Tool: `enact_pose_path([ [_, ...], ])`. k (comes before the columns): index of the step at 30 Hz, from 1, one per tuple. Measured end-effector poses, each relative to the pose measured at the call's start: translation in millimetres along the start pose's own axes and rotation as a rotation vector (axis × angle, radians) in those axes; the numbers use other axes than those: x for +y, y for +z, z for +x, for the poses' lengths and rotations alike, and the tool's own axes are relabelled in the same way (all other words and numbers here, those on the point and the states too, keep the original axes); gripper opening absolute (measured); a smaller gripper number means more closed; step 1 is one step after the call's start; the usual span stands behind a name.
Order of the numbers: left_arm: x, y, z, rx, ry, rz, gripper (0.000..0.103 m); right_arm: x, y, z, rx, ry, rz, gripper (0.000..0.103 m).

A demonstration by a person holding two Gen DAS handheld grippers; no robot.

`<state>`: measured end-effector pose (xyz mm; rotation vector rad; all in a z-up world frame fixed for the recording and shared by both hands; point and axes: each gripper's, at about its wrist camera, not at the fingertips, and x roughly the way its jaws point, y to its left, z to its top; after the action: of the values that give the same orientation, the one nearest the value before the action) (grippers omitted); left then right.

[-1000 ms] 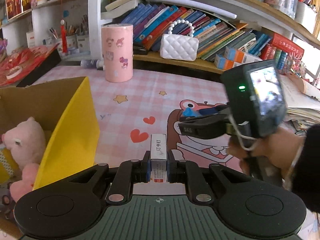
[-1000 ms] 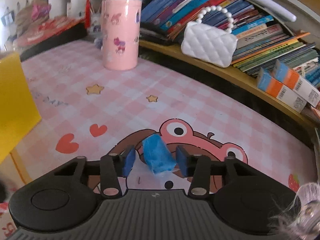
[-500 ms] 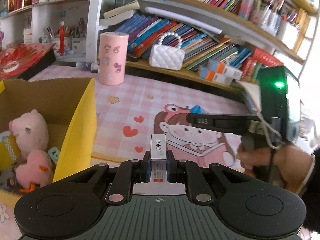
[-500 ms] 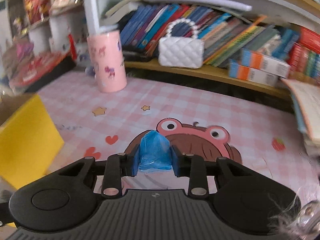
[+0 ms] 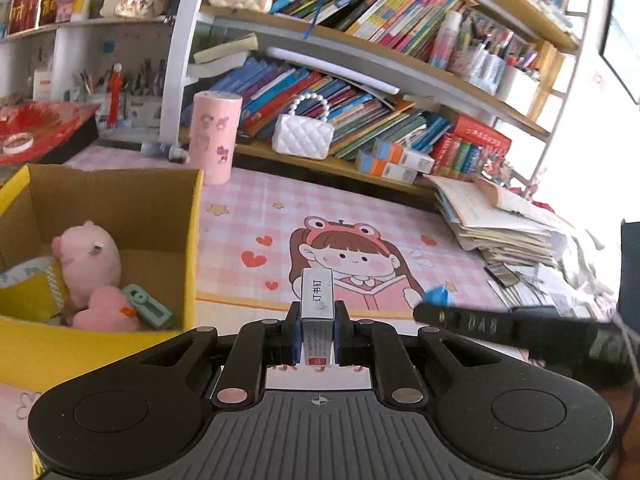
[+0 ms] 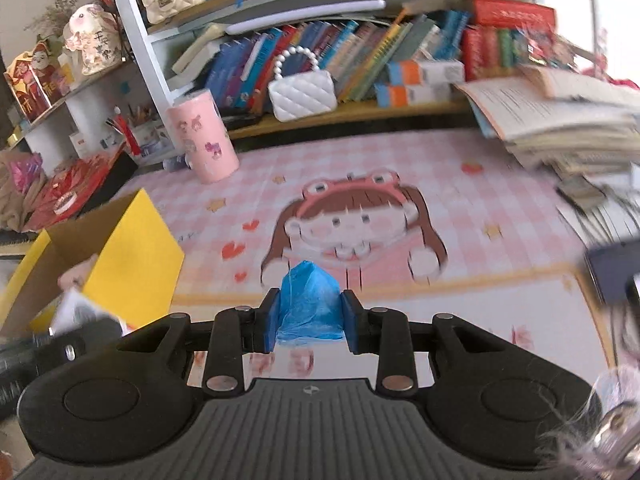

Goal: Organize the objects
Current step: 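Carry the white box and blue bag in both tools over the yellow box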

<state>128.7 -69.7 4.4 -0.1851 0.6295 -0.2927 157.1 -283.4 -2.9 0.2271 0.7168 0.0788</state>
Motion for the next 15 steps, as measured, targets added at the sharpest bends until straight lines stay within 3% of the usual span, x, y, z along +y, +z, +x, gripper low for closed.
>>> enact_pose_path([
  [8, 22.9, -23.6, -39.4, 0.013, -0.016, 0.001, 0.013, 45.0, -49.4, -26.8, 0.042, -0.030, -0.053, 0.029],
  [15, 52.7, -47.8, -77.3, 0.030, 0.018, -0.024, 0.013, 86.7, -88.3, -46.7, 0.089, -0.008, -0.111, 0.029],
])
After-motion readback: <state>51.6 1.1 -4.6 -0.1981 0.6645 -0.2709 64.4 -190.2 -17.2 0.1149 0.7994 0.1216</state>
